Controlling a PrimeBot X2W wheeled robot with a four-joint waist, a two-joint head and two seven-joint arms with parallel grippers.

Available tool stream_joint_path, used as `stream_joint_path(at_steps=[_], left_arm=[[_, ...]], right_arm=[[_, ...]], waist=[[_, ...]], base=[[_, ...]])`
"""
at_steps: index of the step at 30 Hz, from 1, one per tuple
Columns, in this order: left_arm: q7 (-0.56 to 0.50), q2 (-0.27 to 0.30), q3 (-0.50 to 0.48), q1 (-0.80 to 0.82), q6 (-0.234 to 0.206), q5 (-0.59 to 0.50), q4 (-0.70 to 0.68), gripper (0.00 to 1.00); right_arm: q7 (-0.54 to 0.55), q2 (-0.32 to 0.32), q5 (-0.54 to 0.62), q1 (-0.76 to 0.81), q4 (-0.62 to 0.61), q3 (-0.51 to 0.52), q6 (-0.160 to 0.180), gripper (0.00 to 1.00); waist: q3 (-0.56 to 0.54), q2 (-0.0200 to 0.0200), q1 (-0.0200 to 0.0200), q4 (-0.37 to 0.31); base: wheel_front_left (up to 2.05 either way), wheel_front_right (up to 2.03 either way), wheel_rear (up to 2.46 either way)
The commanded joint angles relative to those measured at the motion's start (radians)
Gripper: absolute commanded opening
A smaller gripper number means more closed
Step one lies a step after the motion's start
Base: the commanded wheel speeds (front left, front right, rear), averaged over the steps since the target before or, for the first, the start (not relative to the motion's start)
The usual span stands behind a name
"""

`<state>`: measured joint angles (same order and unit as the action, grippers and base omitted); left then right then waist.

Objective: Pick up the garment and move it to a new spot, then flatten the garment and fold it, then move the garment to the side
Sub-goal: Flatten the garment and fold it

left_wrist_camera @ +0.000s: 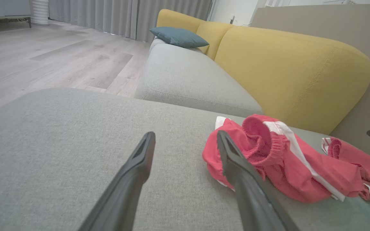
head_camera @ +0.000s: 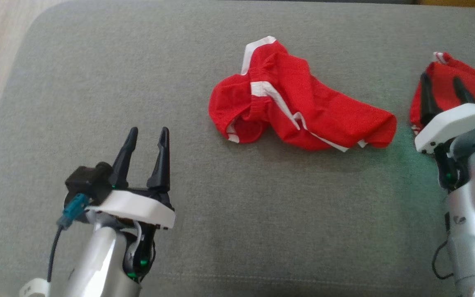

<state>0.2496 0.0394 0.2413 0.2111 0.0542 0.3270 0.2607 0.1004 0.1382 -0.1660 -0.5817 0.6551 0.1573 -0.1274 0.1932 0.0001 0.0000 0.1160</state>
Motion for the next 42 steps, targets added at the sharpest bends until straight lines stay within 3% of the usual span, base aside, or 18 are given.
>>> stream_joint_path(at_steps=[1,11,14,18,25,32,42], left_arm=[[0.012,0.011,-0.049,0.043,0.001,-0.010,-0.046,1.00],[0.012,0.011,-0.066,0.065,0.013,-0.008,-0.071,1.00],[0.012,0.011,-0.062,0.090,0.028,-0.013,-0.051,1.00],[-0.019,0.025,-0.026,0.143,0.051,-0.003,0.004,1.00],[-0.172,0.044,0.039,0.245,0.071,0.065,0.072,1.00],[-0.266,0.048,0.024,0.289,0.072,0.140,0.106,1.00],[-0.329,0.057,0.027,0.320,0.065,0.165,0.127,1.00]], right_arm=[[-0.062,-0.018,0.011,0.014,-0.081,-0.043,-0.003,1.00],[-0.198,-0.085,0.005,0.252,-0.306,-0.142,-0.003,1.00],[-0.221,-0.087,-0.066,0.322,-0.345,-0.195,-0.003,1.00],[-0.248,-0.088,-0.102,0.372,-0.348,-0.234,-0.003,1.00],[-0.277,-0.088,-0.109,0.375,-0.331,-0.256,-0.003,1.00],[-0.292,-0.088,-0.139,0.360,-0.318,-0.270,-0.003,1.00],[-0.306,-0.088,-0.145,0.346,-0.303,-0.281,-0.003,1.00]], waist=[[-0.016,-0.0001,0.0000,-0.026],[-0.018,-0.0001,0.0000,-0.120],[-0.010,-0.0001,0.0000,-0.152],[0.000,-0.0001,0.0000,-0.188],[0.020,-0.0001,0.0000,-0.234],[0.036,-0.0001,0.0000,-0.261],[0.052,-0.0001,0.0000,-0.278]], base=[[0.00,0.00,0.00],[0.00,0.00,0.00],[0.00,0.00,0.00],[0.00,0.00,0.00],[0.00,0.00,0.00],[0.00,0.00,0.00],[0.00,0.00,0.00]])
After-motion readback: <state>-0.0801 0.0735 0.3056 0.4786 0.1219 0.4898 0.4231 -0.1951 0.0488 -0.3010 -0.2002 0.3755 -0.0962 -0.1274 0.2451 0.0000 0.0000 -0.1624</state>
